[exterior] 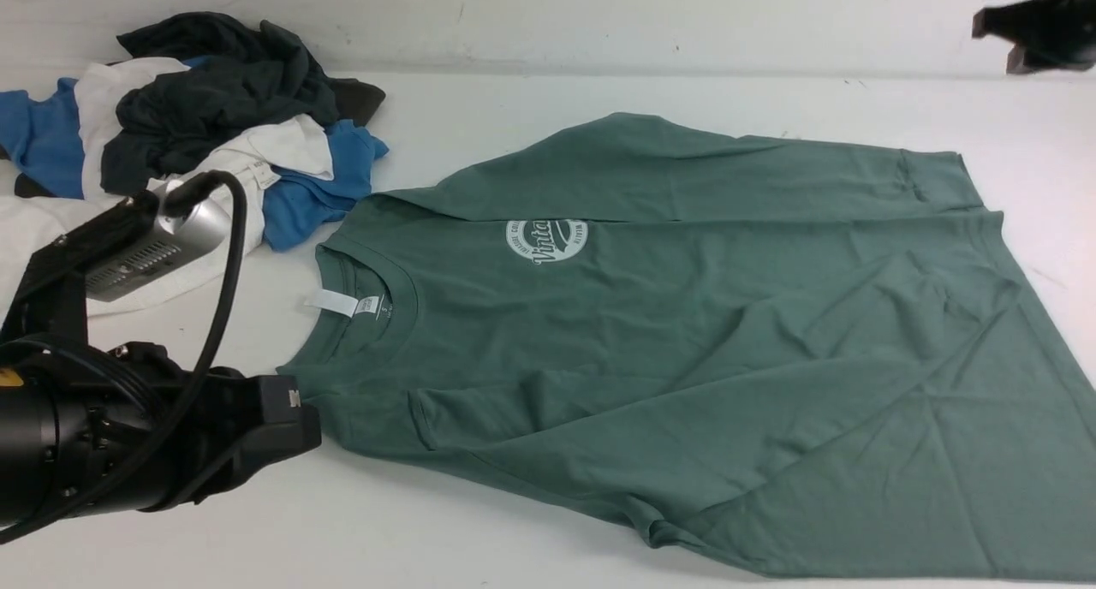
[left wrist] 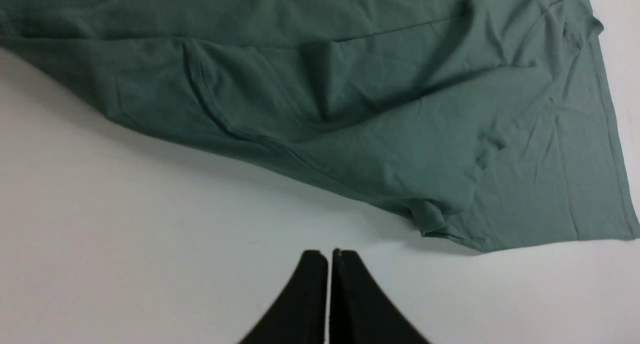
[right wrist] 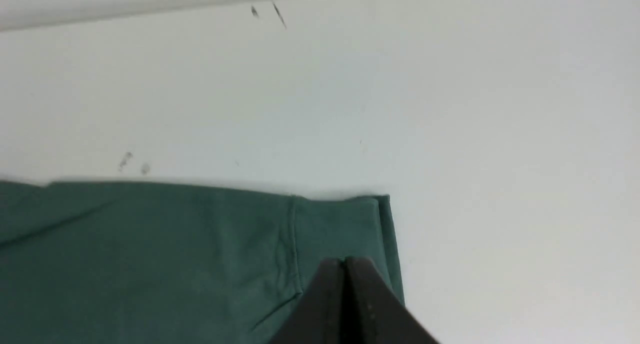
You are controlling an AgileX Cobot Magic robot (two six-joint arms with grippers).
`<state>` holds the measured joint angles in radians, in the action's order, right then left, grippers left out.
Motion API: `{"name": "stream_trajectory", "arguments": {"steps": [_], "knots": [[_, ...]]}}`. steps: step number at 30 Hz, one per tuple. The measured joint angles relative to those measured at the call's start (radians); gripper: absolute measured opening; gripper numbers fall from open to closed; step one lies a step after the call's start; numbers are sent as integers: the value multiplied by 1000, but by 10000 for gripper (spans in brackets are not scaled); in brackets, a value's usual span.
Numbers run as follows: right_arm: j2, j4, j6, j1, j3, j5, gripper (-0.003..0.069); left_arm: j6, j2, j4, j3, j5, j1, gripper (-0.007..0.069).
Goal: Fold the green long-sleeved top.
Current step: Hold the cuff with your right arm as far away from the cuff
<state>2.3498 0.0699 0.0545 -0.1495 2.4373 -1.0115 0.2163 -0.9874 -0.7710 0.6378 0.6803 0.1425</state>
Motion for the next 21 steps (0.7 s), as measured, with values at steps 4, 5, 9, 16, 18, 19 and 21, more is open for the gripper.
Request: {"name": "stream_trajectory", "arguments": {"steps": [4,5,9,16,18,19,21], "knots": [[-29,-38,0,13,-25,15,-13,7,0,12,0,-1,0,-1],[-26,-46,0,15,-47,23,-13,8,0,14,0,-1,0,-1],[50,-85,-46,11,-90,43,25,8,0,15,0,-1,0,-1],[180,-62,-73,-12,-93,111,170,8,0,16,0,-1,0,-1],[207,-56,-73,-18,-93,137,221,8,0,16,0,-1,0,-1],[223,-55,-73,-18,-93,149,246,8,0,16,0,-1,0,-1],[236,-54,-73,-18,-93,157,267,8,0,16,0,-3,0,-1]]}}
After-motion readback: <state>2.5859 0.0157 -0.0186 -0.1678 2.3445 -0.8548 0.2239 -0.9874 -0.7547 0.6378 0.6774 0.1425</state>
